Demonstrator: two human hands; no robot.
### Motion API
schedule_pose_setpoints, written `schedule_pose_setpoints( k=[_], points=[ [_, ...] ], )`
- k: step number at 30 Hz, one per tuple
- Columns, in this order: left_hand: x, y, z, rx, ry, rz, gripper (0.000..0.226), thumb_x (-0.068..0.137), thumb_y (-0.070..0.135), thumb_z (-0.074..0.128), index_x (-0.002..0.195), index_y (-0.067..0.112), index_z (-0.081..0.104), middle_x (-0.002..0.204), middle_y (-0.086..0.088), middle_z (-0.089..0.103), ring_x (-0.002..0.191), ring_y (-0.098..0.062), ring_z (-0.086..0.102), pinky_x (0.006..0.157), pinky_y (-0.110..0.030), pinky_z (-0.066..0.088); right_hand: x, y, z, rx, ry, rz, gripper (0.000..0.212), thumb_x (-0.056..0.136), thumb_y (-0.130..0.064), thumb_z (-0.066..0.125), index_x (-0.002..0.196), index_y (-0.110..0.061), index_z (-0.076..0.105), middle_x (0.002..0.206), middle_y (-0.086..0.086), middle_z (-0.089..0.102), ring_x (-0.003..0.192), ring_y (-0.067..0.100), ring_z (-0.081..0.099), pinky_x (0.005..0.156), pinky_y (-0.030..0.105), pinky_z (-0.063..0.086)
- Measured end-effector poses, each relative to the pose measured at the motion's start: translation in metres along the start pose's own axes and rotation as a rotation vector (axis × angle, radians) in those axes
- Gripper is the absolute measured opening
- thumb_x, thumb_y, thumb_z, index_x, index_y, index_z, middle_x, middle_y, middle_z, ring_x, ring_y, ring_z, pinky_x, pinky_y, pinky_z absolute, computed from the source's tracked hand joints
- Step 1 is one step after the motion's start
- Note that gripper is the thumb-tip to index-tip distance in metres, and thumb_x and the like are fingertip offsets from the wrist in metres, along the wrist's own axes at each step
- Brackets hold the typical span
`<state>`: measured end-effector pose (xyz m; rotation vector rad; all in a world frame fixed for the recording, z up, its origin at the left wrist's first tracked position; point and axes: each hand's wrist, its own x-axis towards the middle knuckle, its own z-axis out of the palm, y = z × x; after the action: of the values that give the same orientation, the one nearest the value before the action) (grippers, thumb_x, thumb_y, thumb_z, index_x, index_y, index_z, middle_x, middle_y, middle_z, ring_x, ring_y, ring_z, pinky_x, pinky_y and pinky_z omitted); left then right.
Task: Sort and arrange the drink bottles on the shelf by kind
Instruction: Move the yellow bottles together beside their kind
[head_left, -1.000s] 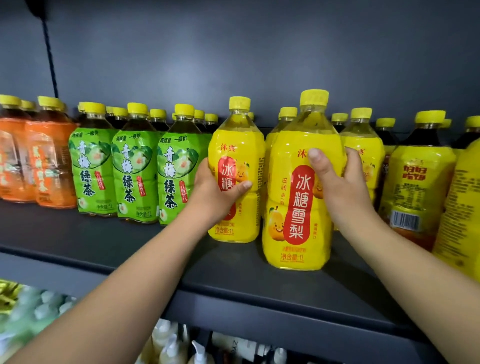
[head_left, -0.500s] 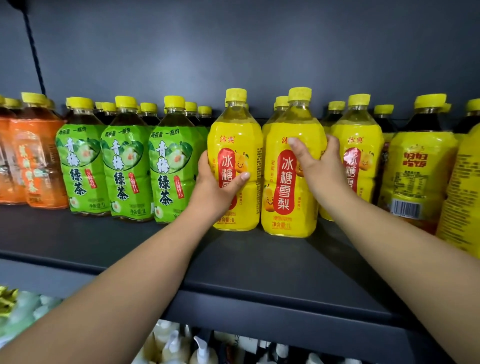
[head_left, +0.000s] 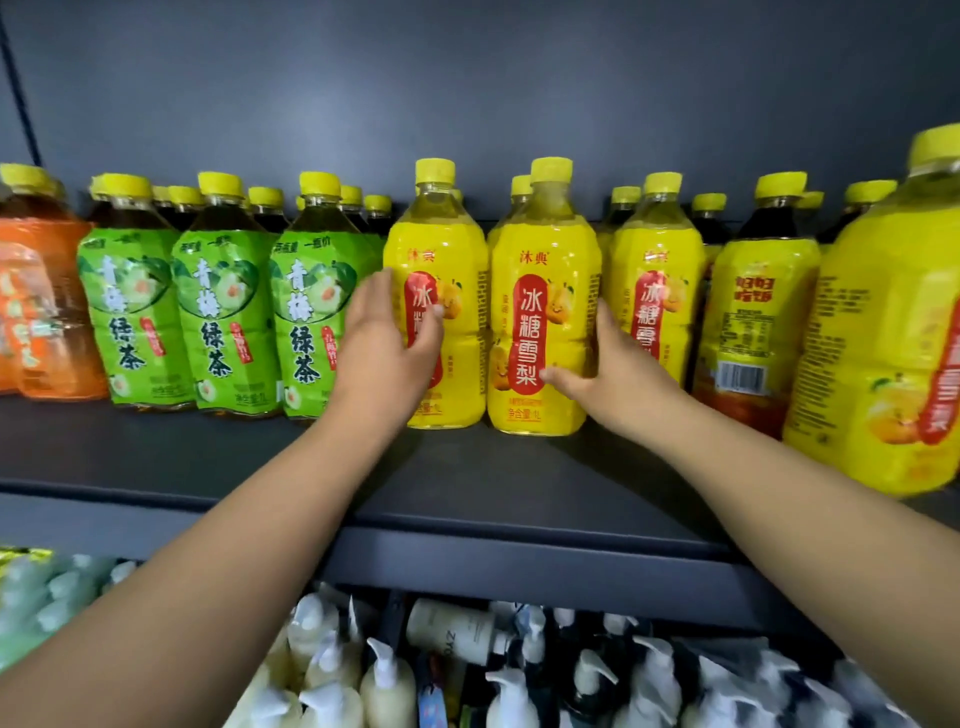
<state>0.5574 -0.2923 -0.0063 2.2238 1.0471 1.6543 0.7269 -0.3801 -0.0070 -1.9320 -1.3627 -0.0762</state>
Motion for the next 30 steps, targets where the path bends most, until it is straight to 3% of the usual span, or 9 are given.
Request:
schedule_pose_setpoints(
  k=[2,6,10,12,15,17,22,27,30],
  points=[
    [-0.013,0.023,-0.007,-0.074,0.011,0.144,0.053,0.091,0.030,0.051,0.135,0.003,0.039,0.139,-0.015,0.041,0.129,-0.025,0.037,0.098,-0.016,0.022,-0.021,0.004,-0.023,-0.185,0.143,-0.158,0.065,0.088,-0.035,0.057,0.143,-0.017,0.028,0.147,0.006,0.034,0.133,0.023,0.033,0.104,0.027,0.027],
    [-0.046,0.061,-0.004,-0.109,-0.383,0.321,0.049,0.088,0.047,0.044,0.124,0.015,0.054,0.128,-0.003,0.056,0.116,-0.015,0.049,0.081,-0.010,0.028,-0.053,0.009,-0.078,-0.142,0.635,-0.419,0.043,0.083,-0.028,0.057,0.120,-0.006,0.056,0.123,0.018,0.052,0.116,0.017,0.040,0.094,0.010,0.023],
    [-0.065,0.087,0.013,0.008,-0.644,0.443,0.047,0.089,0.047,0.041,0.128,0.023,0.050,0.134,0.005,0.052,0.119,-0.011,0.046,0.086,-0.016,0.030,-0.071,0.051,-0.115,-0.175,0.975,-0.219,0.049,0.081,-0.028,0.057,0.121,0.000,0.051,0.125,0.025,0.047,0.121,0.022,0.035,0.100,0.019,0.021],
    [-0.073,0.097,0.025,0.050,-0.787,0.442,0.051,0.088,0.052,0.038,0.130,0.026,0.047,0.137,0.006,0.048,0.121,-0.011,0.045,0.092,-0.020,0.032,-0.078,0.073,-0.122,-0.118,0.969,-0.025,0.063,0.080,-0.035,0.061,0.130,-0.002,0.042,0.134,0.023,0.037,0.129,0.030,0.033,0.104,0.026,0.020],
    [-0.083,0.106,0.042,0.078,-0.961,0.431,0.057,0.088,0.056,0.035,0.134,0.024,0.042,0.140,0.006,0.044,0.124,-0.011,0.042,0.097,-0.023,0.032,-0.082,0.091,-0.119,0.189,0.752,0.294,0.080,0.081,-0.045,0.064,0.142,-0.014,0.024,0.148,0.011,0.021,0.137,0.023,0.022,0.110,0.032,0.019],
    [-0.088,0.112,0.052,0.098,-1.058,0.411,0.063,0.087,0.060,0.031,0.138,0.024,0.036,0.145,0.005,0.038,0.130,-0.012,0.037,0.101,-0.024,0.029,-0.082,0.098,-0.116,0.288,0.654,0.388,0.081,0.081,-0.052,0.059,0.145,-0.018,0.022,0.151,0.006,0.017,0.140,0.021,0.019,0.114,0.035,0.018],
    [-0.093,0.118,0.058,0.228,-1.197,0.404,0.081,0.081,0.070,0.022,0.147,0.024,0.010,0.157,0.002,0.005,0.143,-0.012,0.004,0.114,-0.031,0.011,-0.085,0.094,-0.111,0.368,0.621,0.362,0.081,0.075,-0.058,0.061,0.140,-0.018,0.032,0.139,0.000,0.043,0.127,0.019,0.042,0.108,0.042,0.035],
    [-0.101,0.116,0.049,0.296,-1.165,0.489,0.087,0.077,0.074,0.021,0.147,0.026,0.001,0.157,0.003,-0.002,0.143,-0.010,-0.001,0.114,-0.029,0.009,-0.086,0.086,-0.110,0.117,0.724,0.313,0.079,0.067,-0.057,0.069,0.125,-0.013,0.038,0.126,0.004,0.046,0.119,0.022,0.045,0.102,0.043,0.038],
    [-0.102,0.108,0.039,0.302,-1.145,0.549,0.083,0.080,0.071,0.024,0.147,0.028,-0.003,0.156,0.005,-0.005,0.143,-0.007,-0.004,0.114,-0.026,0.008,-0.081,0.085,-0.101,0.229,0.475,0.293,0.101,0.052,-0.073,0.068,0.130,-0.017,0.038,0.130,0.002,0.046,0.120,0.020,0.047,0.100,0.044,0.042]
  ],
)
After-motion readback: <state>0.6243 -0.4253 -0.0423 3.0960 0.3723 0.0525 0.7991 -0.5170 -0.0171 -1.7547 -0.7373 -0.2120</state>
